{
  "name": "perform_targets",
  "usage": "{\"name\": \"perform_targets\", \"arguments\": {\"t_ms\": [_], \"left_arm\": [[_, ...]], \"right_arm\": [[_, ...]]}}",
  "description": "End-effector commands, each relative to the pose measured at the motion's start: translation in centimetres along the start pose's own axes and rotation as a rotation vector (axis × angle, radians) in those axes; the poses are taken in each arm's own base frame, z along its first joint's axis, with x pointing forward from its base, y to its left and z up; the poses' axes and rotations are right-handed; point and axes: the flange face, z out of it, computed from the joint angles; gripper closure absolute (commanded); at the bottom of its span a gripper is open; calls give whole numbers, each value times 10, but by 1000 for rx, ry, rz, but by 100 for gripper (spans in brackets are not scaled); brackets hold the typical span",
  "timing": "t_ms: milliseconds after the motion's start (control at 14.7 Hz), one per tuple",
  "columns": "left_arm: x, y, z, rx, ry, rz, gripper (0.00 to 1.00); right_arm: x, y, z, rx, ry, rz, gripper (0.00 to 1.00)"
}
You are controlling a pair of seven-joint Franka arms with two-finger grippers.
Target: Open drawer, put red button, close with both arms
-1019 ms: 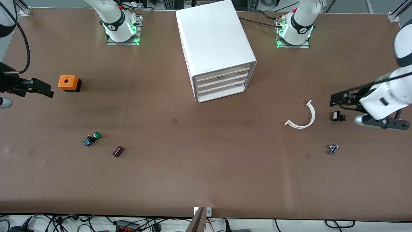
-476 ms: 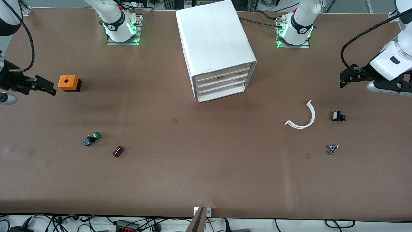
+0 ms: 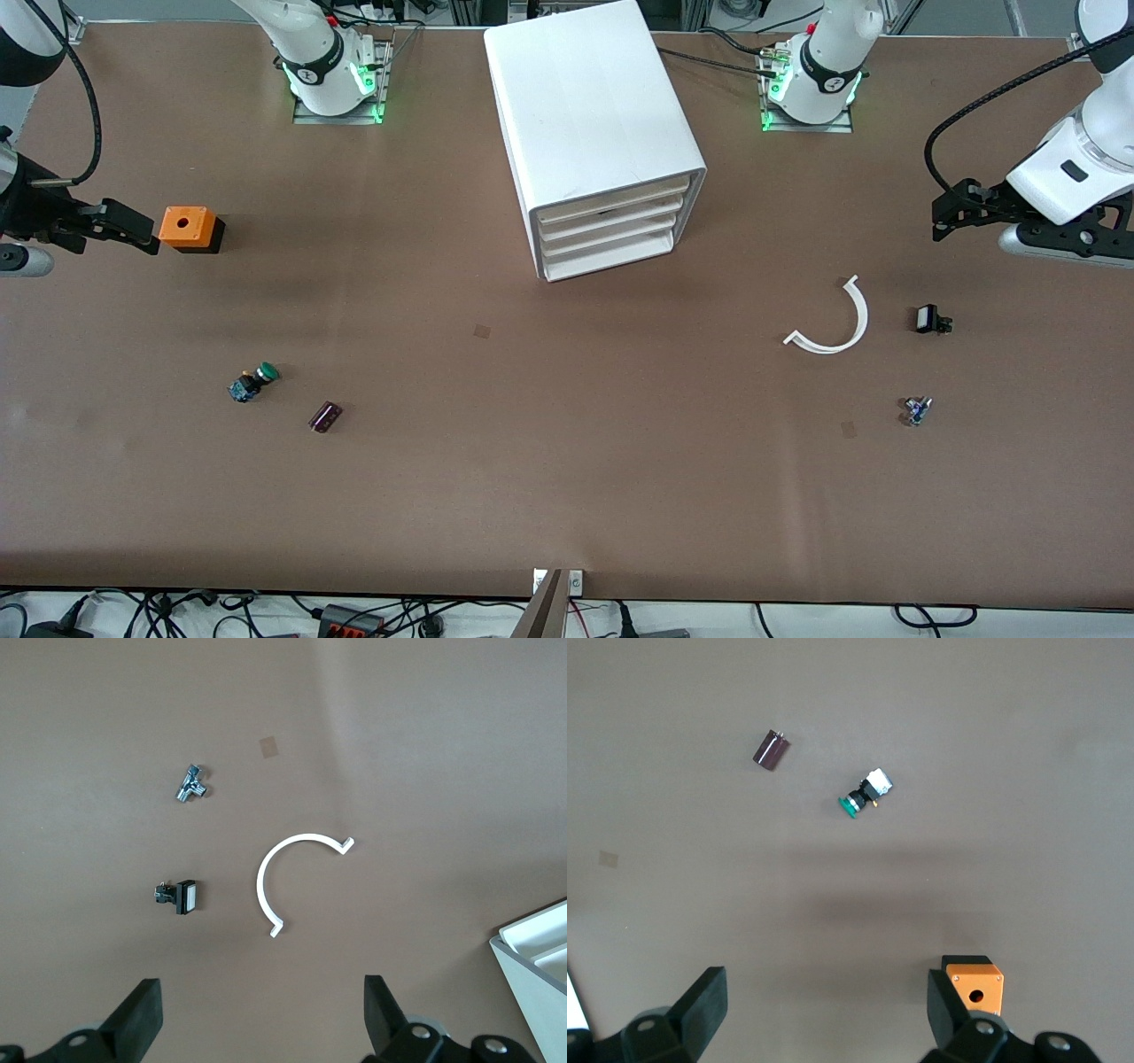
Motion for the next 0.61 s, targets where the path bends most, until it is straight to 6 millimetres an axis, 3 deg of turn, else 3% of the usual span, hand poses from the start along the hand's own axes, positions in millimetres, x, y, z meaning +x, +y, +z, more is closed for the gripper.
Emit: {"name": "perform_targets", "arguments": {"t_ms": [0,544], "left_arm": [[9,8,-9,4,7,29,0],[13,1,-10,5,13,-10,0]], "right_arm": [[-4,-3,-2,-11,10,-13,0],[-4,-3,-5,-2,21,-9,0]]}}
